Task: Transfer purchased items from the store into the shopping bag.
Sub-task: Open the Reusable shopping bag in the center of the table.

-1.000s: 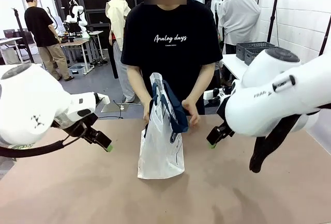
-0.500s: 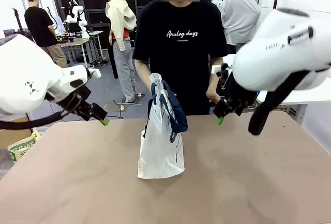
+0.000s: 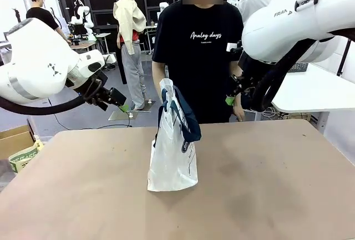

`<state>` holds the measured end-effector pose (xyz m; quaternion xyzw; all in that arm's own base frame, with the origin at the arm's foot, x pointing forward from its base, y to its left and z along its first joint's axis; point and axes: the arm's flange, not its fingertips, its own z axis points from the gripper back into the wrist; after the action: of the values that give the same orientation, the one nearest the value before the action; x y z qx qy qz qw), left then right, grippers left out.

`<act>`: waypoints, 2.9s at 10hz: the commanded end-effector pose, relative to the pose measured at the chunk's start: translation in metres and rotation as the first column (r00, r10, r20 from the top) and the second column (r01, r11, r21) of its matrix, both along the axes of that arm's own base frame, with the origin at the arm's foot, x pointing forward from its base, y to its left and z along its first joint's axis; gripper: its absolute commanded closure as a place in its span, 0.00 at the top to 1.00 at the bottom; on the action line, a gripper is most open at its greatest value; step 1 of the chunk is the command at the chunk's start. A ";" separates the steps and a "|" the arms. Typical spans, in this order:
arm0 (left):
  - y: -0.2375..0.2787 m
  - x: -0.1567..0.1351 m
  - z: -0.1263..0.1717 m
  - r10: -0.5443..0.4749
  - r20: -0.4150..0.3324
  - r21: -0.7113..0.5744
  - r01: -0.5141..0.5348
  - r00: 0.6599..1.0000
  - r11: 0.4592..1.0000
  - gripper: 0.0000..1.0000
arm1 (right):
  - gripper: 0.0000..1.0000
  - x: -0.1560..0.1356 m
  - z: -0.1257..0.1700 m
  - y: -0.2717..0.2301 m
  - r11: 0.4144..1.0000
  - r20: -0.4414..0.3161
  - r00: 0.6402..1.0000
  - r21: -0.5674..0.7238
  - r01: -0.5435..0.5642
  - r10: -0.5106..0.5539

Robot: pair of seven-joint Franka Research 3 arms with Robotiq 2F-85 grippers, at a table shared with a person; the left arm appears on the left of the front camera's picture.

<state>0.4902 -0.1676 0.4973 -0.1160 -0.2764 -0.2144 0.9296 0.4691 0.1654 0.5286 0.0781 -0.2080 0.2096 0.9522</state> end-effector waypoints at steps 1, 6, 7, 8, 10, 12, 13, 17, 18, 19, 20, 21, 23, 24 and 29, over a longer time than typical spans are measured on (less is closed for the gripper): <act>0.011 -0.006 -0.004 0.009 -0.002 0.024 -0.008 1.000 1.000 1.00 | 1.00 -0.011 -0.003 -0.001 1.000 -0.006 1.000 0.004 -0.013 0.013; -0.033 0.002 0.036 0.179 -0.273 0.048 -0.173 0.945 0.984 1.00 | 1.00 0.016 0.047 0.038 0.995 -0.116 0.988 0.013 0.102 -0.099; -0.041 0.001 0.046 0.202 -0.323 0.056 -0.194 0.925 0.979 1.00 | 1.00 0.025 0.061 0.048 0.990 -0.143 0.980 -0.009 0.138 -0.138; -0.048 0.004 0.053 0.224 -0.352 0.039 -0.225 0.909 0.974 1.00 | 1.00 0.035 0.069 0.059 0.988 -0.152 0.976 -0.028 0.154 -0.156; -0.062 0.014 0.067 0.210 -0.348 -0.032 -0.236 0.913 0.971 1.00 | 1.00 0.055 0.081 0.084 0.989 -0.176 0.974 -0.065 0.134 -0.143; -0.054 -0.002 0.064 0.216 -0.350 0.018 -0.224 0.911 0.974 1.00 | 1.00 0.035 0.075 0.068 0.990 -0.156 0.978 -0.029 0.139 -0.142; -0.054 -0.002 0.064 0.216 -0.350 0.018 -0.224 0.911 0.974 1.00 | 1.00 0.035 0.075 0.068 0.990 -0.156 0.978 -0.029 0.139 -0.142; -0.089 0.016 0.077 0.238 -0.460 -0.048 -0.292 0.855 0.955 1.00 | 1.00 0.075 0.082 0.123 0.991 -0.182 0.974 -0.057 0.124 -0.133; -0.095 0.013 0.083 0.248 -0.487 -0.053 -0.312 0.838 0.949 1.00 | 1.00 0.082 0.083 0.134 0.992 -0.209 0.971 -0.063 0.110 -0.121; -0.099 0.008 0.087 0.266 -0.524 -0.049 -0.340 0.809 0.939 1.00 | 1.00 0.086 0.084 0.146 0.994 -0.251 0.962 -0.058 0.098 -0.109; -0.101 0.005 0.090 0.280 -0.541 -0.058 -0.368 0.793 0.928 1.00 | 1.00 0.088 0.085 0.154 0.994 -0.273 0.956 -0.061 0.093 -0.106; -0.100 0.004 0.092 0.286 -0.569 -0.062 -0.387 0.771 0.920 1.00 | 1.00 0.089 0.083 0.163 0.994 -0.290 0.952 -0.067 0.081 -0.097; -0.114 -0.001 0.094 0.254 -0.596 -0.055 -0.354 0.762 0.934 1.00 | 1.00 0.090 0.078 0.181 0.996 -0.321 0.943 -0.056 0.076 -0.090; -0.120 -0.003 0.091 0.254 -0.605 -0.046 -0.352 0.755 0.935 1.00 | 1.00 0.088 0.076 0.185 0.993 -0.326 0.939 -0.069 0.093 -0.111; -0.133 -0.009 0.079 0.208 -0.637 -0.069 -0.324 0.742 0.944 1.00 | 1.00 0.087 0.058 0.190 0.991 -0.373 0.918 -0.061 0.119 -0.133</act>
<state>0.4828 -0.2982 0.5739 -0.2097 0.0067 -0.0040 0.9777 0.5530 0.3514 0.5867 0.0823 -0.0365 0.1446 0.9854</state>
